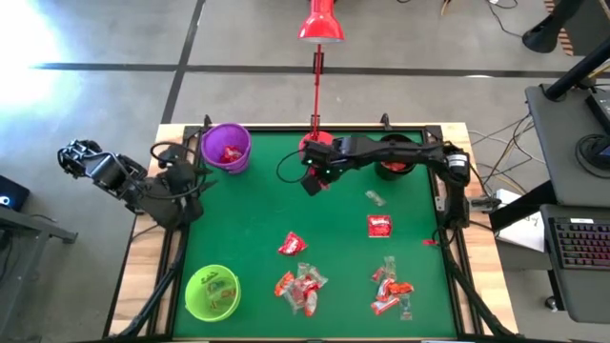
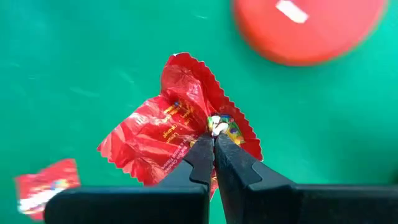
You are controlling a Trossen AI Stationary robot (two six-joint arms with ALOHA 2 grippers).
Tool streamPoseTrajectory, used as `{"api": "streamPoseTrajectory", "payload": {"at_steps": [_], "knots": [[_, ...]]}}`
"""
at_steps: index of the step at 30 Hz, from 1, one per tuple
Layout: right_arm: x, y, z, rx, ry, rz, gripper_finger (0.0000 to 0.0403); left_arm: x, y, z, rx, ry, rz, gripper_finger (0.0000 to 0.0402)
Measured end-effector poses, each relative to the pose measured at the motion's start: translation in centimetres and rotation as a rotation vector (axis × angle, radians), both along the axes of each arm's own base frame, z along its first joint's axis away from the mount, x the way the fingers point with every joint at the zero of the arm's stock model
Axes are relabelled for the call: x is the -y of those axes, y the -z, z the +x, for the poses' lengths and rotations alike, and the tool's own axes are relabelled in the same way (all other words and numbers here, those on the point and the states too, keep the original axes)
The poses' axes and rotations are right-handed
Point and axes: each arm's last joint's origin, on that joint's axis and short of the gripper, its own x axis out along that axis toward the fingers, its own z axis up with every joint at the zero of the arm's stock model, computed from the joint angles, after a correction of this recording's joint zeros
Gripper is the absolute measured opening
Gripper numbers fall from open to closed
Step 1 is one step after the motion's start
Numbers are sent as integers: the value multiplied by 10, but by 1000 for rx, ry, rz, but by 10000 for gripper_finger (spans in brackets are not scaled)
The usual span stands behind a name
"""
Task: Sort candy
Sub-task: Put the red candy into the violet bucket
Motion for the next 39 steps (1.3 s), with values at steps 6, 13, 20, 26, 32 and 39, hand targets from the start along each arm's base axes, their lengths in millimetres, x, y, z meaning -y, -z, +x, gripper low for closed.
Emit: {"api": "streamPoseTrajectory", "payload": {"at_steps": [6, 13, 20, 26, 32, 39], "knots": [[0, -19, -26, -115, 11, -63, 8, -3, -3, -1, 67, -109, 74, 109], [5, -29, -47, -226, -14, -70, 8, -4, -3, -1, 115, -163, 59, 109], [29, -41, -64, -246, -69, -88, 8, -9, -8, -5, 258, -329, 128, 109], [58, -50, -83, -243, -70, -100, 8, -14, -12, -11, 367, -428, 145, 109], [87, -52, -96, -213, -104, -66, 8, -17, -14, -15, 431, -475, 139, 109], [104, -54, -95, -93, -161, -67, 8, -17, -13, -15, 428, -460, 75, 109]]}}
